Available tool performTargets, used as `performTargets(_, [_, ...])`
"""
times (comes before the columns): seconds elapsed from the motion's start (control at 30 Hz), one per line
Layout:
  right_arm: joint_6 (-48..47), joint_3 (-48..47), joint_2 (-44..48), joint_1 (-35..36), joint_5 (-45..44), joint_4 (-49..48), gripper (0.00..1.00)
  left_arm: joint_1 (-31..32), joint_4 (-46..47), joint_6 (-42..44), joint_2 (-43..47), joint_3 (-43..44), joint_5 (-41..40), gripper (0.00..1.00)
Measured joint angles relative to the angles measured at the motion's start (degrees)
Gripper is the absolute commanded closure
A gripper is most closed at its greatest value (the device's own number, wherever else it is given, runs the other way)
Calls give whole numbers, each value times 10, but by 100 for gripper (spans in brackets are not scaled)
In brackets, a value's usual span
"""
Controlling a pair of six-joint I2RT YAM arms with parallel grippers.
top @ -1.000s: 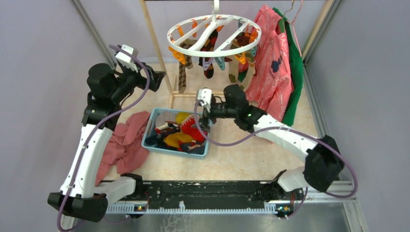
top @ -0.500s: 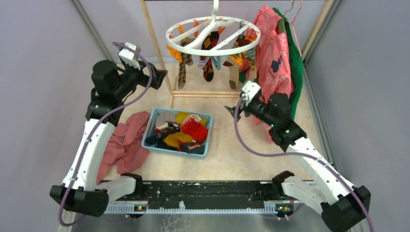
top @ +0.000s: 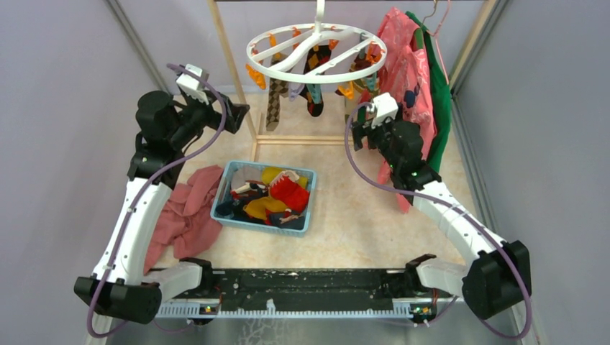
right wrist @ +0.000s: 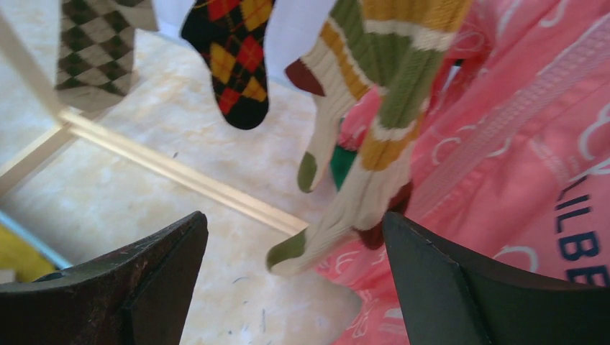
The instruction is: Remove the socks clipped to the hanger
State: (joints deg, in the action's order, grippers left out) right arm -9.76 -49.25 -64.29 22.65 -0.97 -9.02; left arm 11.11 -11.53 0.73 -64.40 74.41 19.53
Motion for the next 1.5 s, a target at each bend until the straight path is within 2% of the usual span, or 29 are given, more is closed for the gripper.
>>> performTargets(0.23, [-10, -41, -53, -16, -63, -51, 14, 0, 0, -16, 2, -3, 15, 1])
performTargets(0.4, [-24, -82, -92, -30, -81, -81, 26, 0, 0, -22, 5, -4, 22, 1])
performTargets(0.7, [-44, -108, -141, -33, -80, -100, 64, 0, 1, -21, 21, -23, 28, 1])
performTargets(0.83, [-47, -95, -117, -33, -65, -98, 81, 0, -10, -9, 28, -33, 32, 1])
performTargets(0.97, [-46, -70, -64, -33, -34, -79, 91, 0, -31, 12, 39, -33, 37, 1])
performTargets(1.23, [-26, -67, 6, -33, 55, -11, 95, 0, -84, 59, 66, -29, 68, 1])
performTargets(1.5, [-9, -67, 30, -33, 166, 49, 95, 0, -110, 69, 67, -29, 150, 1])
